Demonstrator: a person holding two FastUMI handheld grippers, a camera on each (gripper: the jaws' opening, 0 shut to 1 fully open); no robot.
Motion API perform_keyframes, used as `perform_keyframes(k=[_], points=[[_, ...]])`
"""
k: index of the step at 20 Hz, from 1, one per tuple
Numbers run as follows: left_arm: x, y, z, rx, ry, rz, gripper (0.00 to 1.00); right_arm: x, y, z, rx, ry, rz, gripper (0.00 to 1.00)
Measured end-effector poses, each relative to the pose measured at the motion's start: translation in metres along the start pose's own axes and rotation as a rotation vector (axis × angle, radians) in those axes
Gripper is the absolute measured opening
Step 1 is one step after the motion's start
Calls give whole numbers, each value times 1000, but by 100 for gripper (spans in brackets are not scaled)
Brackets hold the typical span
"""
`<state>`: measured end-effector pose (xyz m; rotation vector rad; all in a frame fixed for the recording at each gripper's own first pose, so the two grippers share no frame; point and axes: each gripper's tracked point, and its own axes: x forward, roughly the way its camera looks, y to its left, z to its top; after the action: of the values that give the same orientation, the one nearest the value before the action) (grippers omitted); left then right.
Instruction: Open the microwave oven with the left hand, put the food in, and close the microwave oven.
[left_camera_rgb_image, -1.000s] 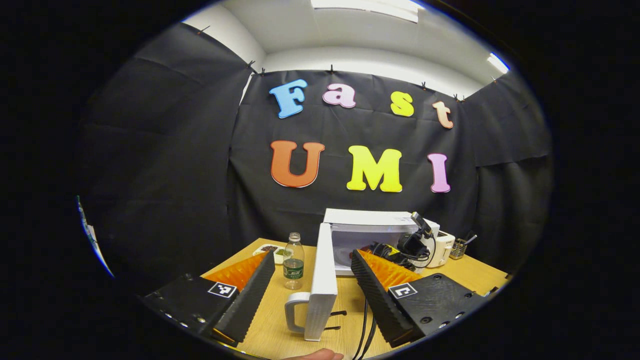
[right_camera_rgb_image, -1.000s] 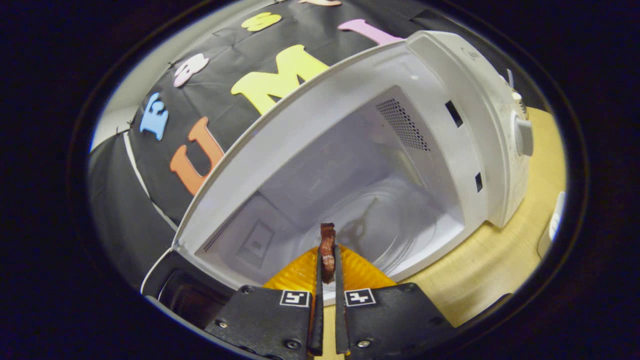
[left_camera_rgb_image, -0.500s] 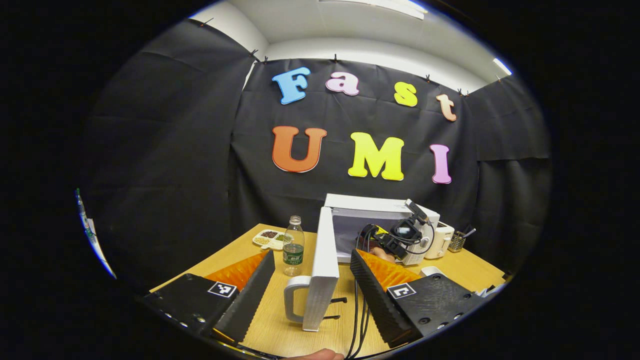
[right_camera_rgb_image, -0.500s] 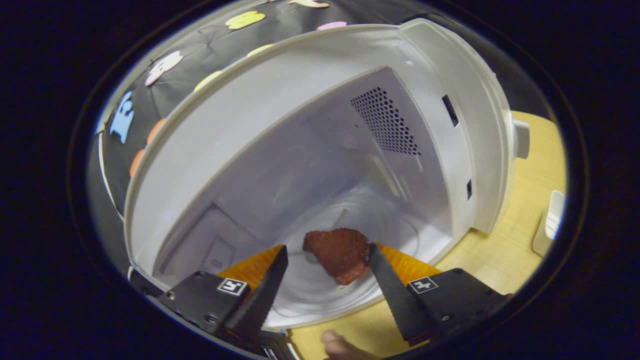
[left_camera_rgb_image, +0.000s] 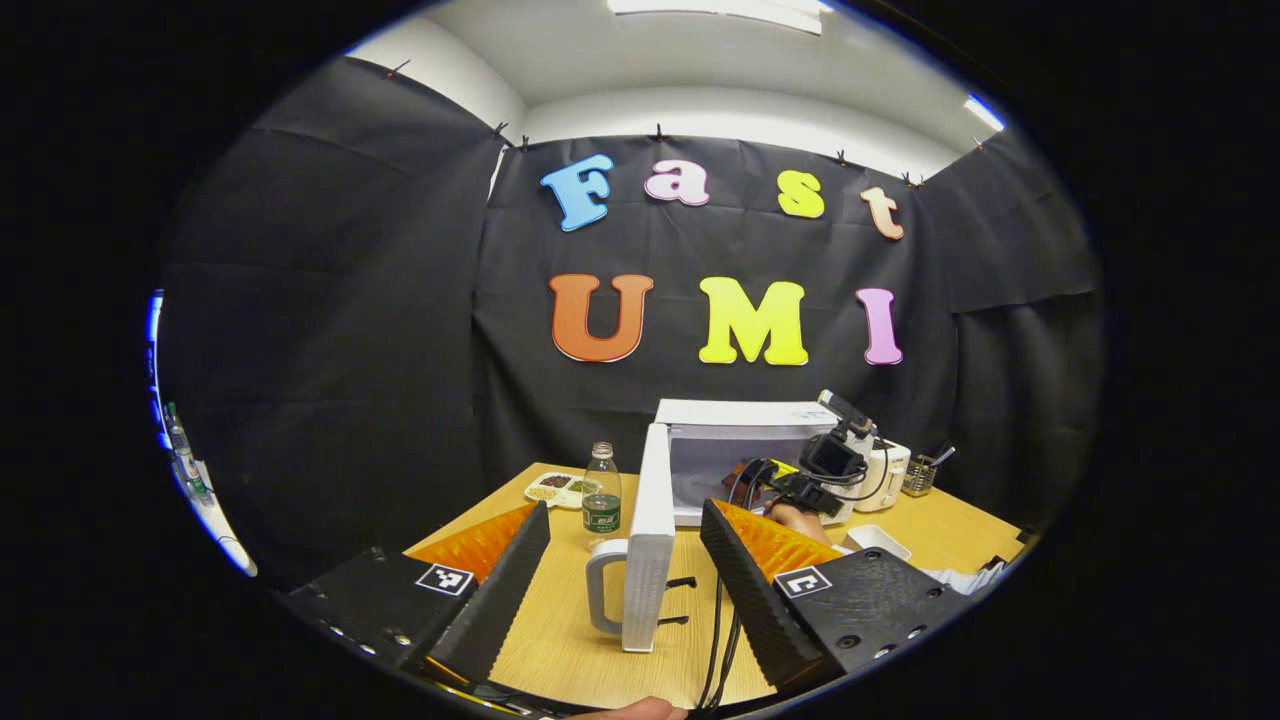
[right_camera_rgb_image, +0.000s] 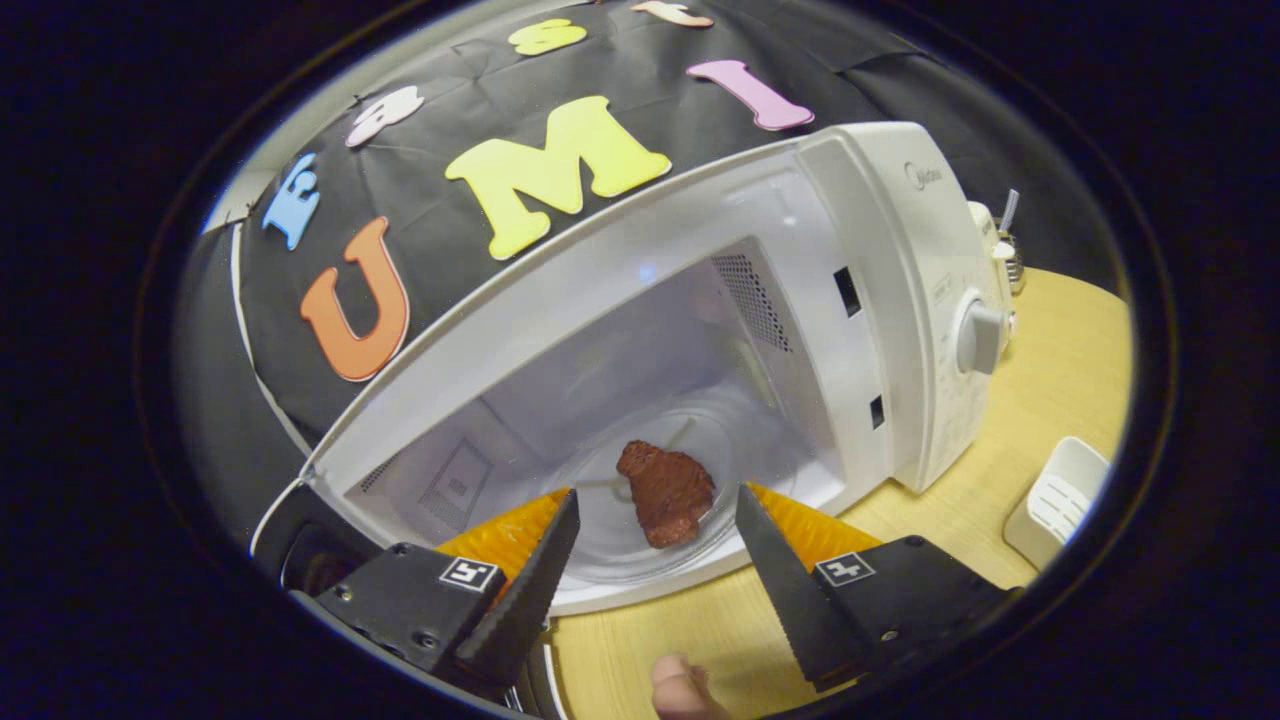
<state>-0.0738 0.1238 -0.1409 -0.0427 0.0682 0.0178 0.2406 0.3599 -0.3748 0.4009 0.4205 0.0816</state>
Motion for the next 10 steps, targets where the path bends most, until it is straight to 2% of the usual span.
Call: perform_keyframes(k=[3,4,5,6,7,8,9,10], points=[[-8,-6,3,-11,-15,-28,94,-39,-4,11,-51,-16,49,100],[-12,-10,2,-20,-17,-44,82,-54,-3,18,-61,-28,72,100],[-15,-8,2,-29,-18,-40,82,-71,-6,24,-78,-38,84,100],[-17,-2,1,-34,-17,-28,81,-88,-9,33,-99,-50,91,88],[-18,3,1,-33,-14,-10,93,-107,-12,41,-131,-63,101,88],[-20,8,1,-27,-15,6,93,-127,-17,50,-169,-79,107,88],[-24,13,4,-23,-25,25,81,-148,-22,61,-210,-102,109,100],[-26,17,7,-18,-30,40,81,-169,-28,75,-246,-133,106,100]])
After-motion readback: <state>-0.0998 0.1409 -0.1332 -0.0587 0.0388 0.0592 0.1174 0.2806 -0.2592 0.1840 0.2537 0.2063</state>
